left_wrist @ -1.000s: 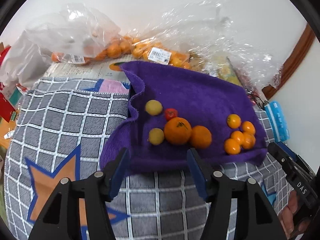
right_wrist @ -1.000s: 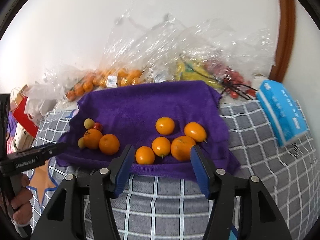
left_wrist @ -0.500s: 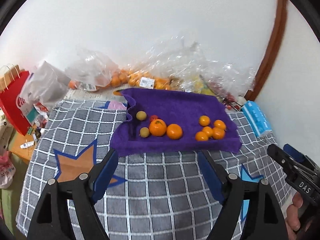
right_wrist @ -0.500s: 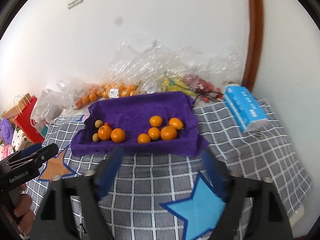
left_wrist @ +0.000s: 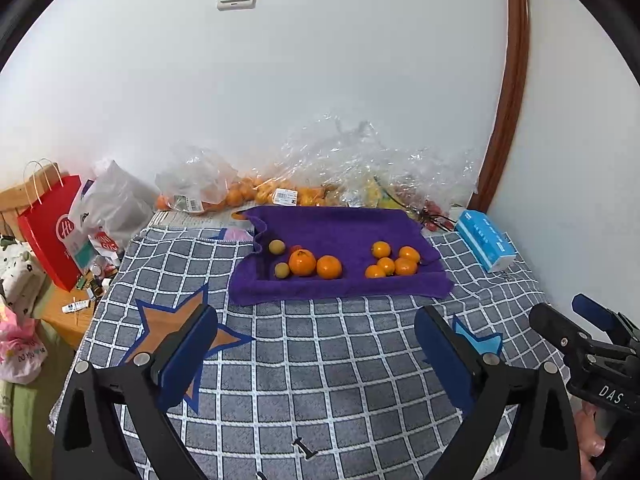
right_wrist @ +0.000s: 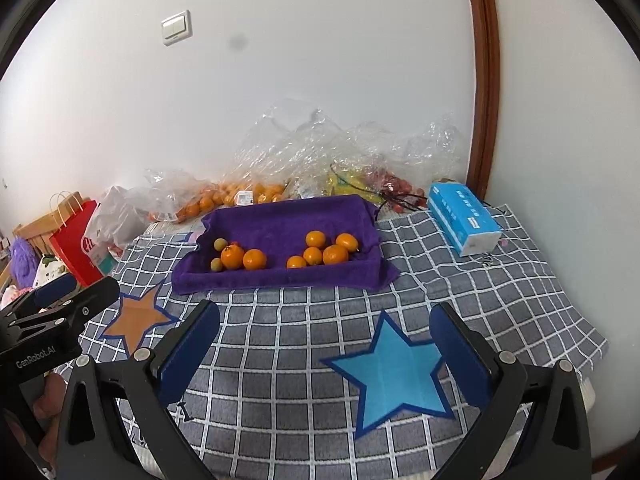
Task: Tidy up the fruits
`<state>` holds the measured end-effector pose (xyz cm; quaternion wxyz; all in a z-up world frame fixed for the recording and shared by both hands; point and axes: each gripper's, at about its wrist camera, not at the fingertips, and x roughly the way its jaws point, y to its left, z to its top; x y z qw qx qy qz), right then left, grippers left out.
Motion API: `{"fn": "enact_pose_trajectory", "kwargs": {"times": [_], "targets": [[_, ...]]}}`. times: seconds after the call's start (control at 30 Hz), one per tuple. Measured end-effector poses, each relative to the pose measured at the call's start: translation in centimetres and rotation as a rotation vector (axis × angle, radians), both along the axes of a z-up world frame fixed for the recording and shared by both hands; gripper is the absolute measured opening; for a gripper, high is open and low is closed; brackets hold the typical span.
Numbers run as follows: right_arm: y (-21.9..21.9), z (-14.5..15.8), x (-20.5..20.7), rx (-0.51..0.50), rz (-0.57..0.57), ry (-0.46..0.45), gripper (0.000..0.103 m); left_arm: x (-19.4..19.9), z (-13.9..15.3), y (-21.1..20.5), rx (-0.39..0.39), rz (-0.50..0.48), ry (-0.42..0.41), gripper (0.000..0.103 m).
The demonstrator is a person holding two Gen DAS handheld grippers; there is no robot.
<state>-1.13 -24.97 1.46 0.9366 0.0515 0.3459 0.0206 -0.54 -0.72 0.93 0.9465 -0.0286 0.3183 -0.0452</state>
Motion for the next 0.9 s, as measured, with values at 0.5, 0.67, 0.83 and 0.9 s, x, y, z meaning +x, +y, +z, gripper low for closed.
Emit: {"fn": "enact_pose_trajectory", "kwargs": {"times": [0.5,0.67,0.83,0.9], "targets": [[-1.0,0.9,-2.7,-0.011,-0.023,-0.036,0.103,-2.0,0.4,-0.7,0.047,0.022,-0.023,0.100],[-1.2,1.1,-3.1,-0.016,-0.025,-0.042,0.103,-2.2,0.3,-1.1,0.050,0.025,-0.020,0.100],[-1.3,1.1,-3.4,-0.017,-0.026,-0.042,0.103,-2.4,0.3,-1.3,0.052,0.025,-0.019,0.100],[-1.4,1.0,-3.5,-0.018,-0.027,-0.040,0.103,-2.5,0.3,-1.4,0.054,0.025,-0.020,0.100]]}}
